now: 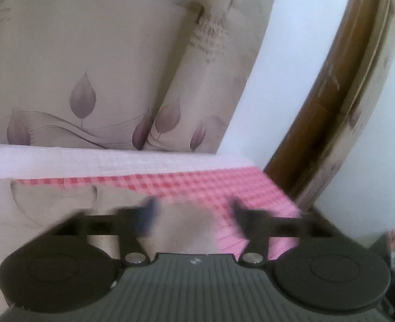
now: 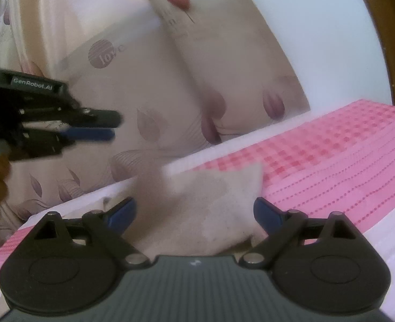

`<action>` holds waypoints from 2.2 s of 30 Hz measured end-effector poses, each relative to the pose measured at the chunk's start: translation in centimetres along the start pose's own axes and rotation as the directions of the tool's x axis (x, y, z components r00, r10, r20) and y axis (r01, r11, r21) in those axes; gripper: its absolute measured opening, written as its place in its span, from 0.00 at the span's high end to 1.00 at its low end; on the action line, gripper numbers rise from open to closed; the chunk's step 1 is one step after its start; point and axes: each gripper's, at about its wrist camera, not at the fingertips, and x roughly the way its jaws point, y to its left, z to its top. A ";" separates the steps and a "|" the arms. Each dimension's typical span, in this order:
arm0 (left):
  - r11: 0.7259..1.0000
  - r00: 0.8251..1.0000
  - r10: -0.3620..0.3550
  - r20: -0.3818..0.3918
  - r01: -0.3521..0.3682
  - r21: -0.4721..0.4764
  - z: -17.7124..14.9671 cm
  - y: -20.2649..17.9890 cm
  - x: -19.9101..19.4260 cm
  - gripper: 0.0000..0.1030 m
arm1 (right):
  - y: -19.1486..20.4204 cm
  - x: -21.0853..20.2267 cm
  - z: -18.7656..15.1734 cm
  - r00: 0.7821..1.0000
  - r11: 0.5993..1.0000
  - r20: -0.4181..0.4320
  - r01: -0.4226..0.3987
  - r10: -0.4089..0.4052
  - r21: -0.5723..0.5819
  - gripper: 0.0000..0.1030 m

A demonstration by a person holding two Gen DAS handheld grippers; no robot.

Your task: Fold small clothes

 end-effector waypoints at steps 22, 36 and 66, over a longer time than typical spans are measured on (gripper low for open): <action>0.885 0.897 0.440 0.041 -0.426 -0.190 -11.2 17.6 -13.9 0.20 | 3.0 3.2 3.1 0.998 0.987 -0.067 -0.004 -0.007 -0.162 0.09; 0.879 0.889 0.459 -0.005 -0.454 -0.145 -10.1 16.9 -11.8 0.19 | 3.5 8.4 0.0 0.934 0.931 -0.255 0.159 -0.250 -0.329 0.09; 0.926 0.961 0.268 -0.071 -0.278 -0.256 -23.9 11.3 -33.5 0.23 | -2.7 -22.4 -8.1 0.959 0.991 -0.261 -0.128 0.113 -0.041 0.16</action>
